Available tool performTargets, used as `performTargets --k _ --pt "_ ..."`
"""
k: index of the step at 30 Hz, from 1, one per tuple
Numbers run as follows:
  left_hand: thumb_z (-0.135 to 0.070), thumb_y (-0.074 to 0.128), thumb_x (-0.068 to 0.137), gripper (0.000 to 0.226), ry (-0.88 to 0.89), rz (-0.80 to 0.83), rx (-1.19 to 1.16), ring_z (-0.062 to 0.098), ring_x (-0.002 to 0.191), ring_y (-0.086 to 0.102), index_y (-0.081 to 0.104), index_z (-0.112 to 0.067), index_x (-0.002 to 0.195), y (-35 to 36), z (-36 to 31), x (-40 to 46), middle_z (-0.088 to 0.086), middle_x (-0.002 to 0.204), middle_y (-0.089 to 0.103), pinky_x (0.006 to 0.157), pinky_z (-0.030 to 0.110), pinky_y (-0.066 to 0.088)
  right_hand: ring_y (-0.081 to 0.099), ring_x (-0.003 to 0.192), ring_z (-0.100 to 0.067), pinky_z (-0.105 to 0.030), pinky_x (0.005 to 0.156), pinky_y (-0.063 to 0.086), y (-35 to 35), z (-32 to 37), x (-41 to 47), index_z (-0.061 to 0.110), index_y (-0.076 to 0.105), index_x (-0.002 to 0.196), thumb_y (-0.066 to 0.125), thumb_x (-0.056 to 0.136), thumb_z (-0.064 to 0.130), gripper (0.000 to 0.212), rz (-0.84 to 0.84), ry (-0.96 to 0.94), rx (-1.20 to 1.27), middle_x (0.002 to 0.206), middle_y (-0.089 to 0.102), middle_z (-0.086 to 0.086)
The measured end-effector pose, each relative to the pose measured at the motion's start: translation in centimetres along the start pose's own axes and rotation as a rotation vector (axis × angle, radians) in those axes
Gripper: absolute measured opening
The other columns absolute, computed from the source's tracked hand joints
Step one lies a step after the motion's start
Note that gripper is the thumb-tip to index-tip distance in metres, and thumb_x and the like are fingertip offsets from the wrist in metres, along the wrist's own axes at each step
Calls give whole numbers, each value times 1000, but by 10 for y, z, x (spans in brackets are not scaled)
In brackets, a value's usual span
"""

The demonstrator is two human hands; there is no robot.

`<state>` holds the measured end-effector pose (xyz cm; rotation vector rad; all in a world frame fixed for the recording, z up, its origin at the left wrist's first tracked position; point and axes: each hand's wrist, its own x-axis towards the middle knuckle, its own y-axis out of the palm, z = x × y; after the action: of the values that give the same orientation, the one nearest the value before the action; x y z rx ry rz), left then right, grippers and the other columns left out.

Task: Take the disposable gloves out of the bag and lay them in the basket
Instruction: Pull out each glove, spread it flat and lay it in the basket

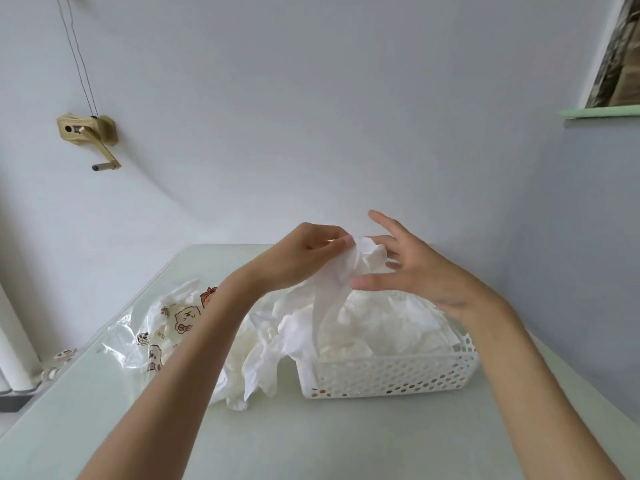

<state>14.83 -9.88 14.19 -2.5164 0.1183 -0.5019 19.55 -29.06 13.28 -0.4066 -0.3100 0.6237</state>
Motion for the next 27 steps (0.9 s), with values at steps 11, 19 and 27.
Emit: performTargets --k 11,19,27 --pt "-38 73 80 21 -167 -71 -76 10 57 50 70 -21 67 23 22 -9 -5 62 61 54 17 39 64 78 -35 -48 81 51 -12 -18 -23 19 72 87 62 90 34 18 -324 -107 5 88 70 -18" --pt "-28 64 90 15 -138 -130 -164 -2 70 60 72 -15 87 31 34 -4 -14 75 68 66 9 44 58 85 -5 -26 87 43 -25 -30 -24 17 65 95 53 97 25 14 -459 -159 217 87 65 7" --pt "-15 71 84 14 -64 -298 -243 6 80 71 73 -7 95 28 18 -6 0 87 76 69 10 50 34 57 -1 -11 57 35 -15 -22 -19 14 47 95 40 102 27 16 -783 -228 26 73 39 3"
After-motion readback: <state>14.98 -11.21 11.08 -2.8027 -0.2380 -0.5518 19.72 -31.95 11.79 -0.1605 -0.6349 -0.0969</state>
